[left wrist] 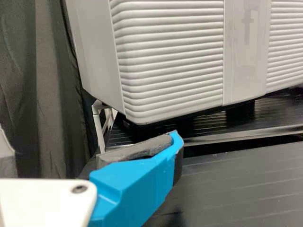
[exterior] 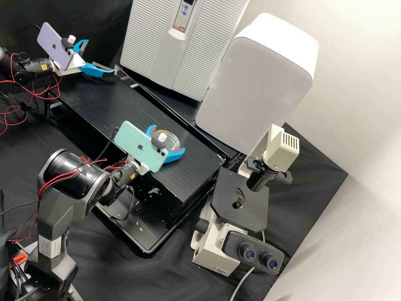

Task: Slide the petri dish to the left

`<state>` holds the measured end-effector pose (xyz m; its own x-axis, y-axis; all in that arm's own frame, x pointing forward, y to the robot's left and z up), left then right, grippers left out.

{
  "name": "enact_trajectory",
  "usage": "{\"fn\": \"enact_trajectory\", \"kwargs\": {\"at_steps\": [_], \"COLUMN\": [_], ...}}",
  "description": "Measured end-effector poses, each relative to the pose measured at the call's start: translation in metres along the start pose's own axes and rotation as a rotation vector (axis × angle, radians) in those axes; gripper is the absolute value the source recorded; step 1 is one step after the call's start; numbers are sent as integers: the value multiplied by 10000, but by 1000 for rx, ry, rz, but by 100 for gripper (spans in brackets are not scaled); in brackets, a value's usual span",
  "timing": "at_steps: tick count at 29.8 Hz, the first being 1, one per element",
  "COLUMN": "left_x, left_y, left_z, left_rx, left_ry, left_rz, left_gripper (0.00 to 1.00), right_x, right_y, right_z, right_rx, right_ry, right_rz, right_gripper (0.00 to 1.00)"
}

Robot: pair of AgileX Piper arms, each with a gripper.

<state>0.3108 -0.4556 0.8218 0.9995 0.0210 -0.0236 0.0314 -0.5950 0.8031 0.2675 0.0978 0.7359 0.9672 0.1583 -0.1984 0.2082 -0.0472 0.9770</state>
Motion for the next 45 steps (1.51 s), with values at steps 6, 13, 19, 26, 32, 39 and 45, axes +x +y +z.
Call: {"fn": "enact_trajectory", "kwargs": {"at_steps": [6,13,19,26,32,39,45], "left_x": [0,0,0,0,0,0,0], "left_y": [0,0,0,0,0,0,0], "left_z": [0,0,0,0,0,0,0], "left_rx": [0,0,0,0,0,0,0], "left_ry": [0,0,0,0,0,0,0], "left_rz": [0,0,0,0,0,0,0], "left_gripper": [100,100,100,100,100,100,100], "right_x": [44,103,192,256,364,415,428], "right_y": [-180,-332,-538,-847,-1001,-1126,-1155], "right_z": [-339,-761,-1002,-1074,-1148,-1239,-1322], "right_rx": [-39,-91,-155,-202,-189,-187,-190], "right_ry": [31,81,95,59,49,70,83], "right_rz": [-43,-56,-78,-168,-185,-195,-226], "right_gripper": [0,0,0,0,0,0,0]}}
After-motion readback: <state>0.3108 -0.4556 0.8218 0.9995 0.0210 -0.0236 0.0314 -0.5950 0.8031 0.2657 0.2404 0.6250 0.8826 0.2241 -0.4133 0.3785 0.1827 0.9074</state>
